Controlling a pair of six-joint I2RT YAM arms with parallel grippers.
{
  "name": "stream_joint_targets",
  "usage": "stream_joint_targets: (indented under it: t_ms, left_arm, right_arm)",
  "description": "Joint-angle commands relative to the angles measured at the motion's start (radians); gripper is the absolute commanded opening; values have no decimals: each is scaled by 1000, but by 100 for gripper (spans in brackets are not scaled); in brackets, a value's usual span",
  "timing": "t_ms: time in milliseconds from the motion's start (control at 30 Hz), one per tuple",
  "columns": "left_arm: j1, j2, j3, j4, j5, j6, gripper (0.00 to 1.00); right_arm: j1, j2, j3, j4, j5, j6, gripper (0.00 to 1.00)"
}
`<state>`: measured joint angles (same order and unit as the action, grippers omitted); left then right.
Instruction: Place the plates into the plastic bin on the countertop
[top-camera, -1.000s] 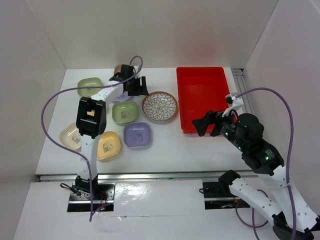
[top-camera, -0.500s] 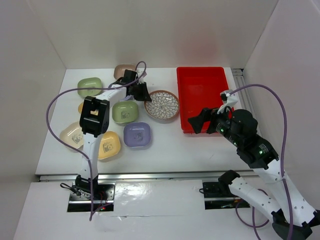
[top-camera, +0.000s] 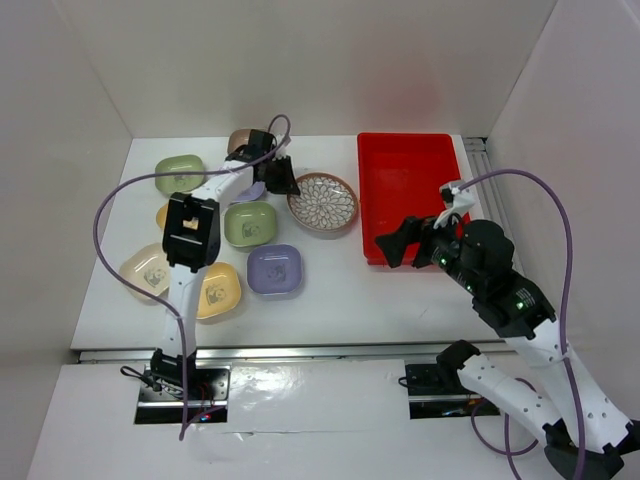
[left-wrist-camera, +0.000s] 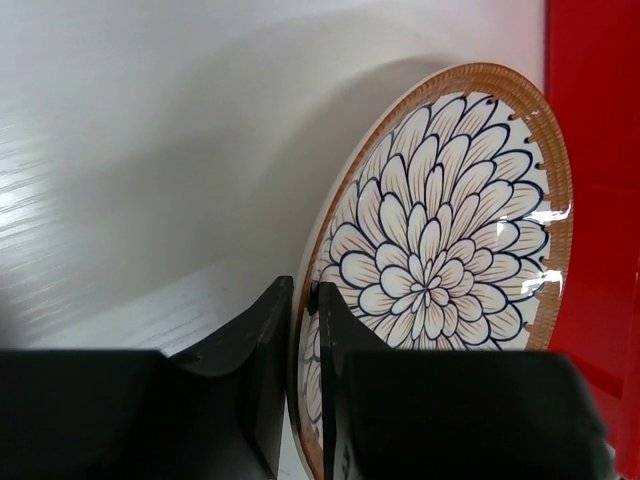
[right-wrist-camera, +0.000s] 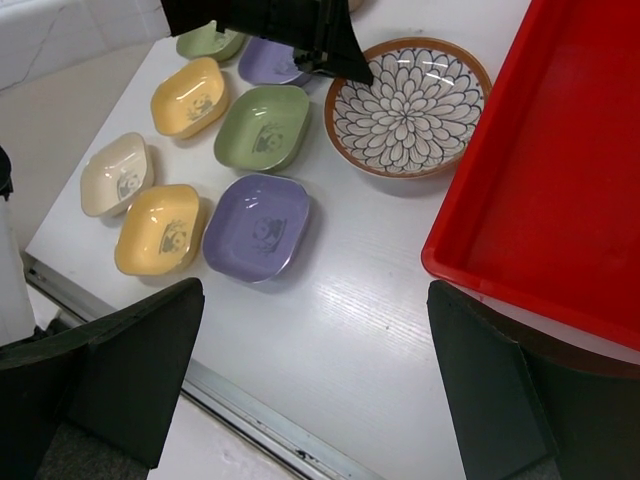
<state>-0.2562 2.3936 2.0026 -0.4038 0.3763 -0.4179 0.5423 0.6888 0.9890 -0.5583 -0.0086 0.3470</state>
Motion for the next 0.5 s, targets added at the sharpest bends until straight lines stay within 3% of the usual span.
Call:
stream_joint_targets:
  t_ms: [0, 167, 300, 467]
  left_arm:
    - [32, -88, 16, -85, -142, 50, 0]
    - [44, -327, -106, -63, -243, 24, 0]
    - [26, -514, -182, 6, -153, 47, 0]
    - [-1, -622, -191, 16, 5, 47, 0]
  right_arm:
    - [-5, 28, -30, 90, 7, -20, 100]
    - [-5, 116, -131, 288, -8, -78, 100]
    - [-16, 233, -104, 411, -17, -100, 100]
    - [-53, 437, 19, 523, -79, -124, 100]
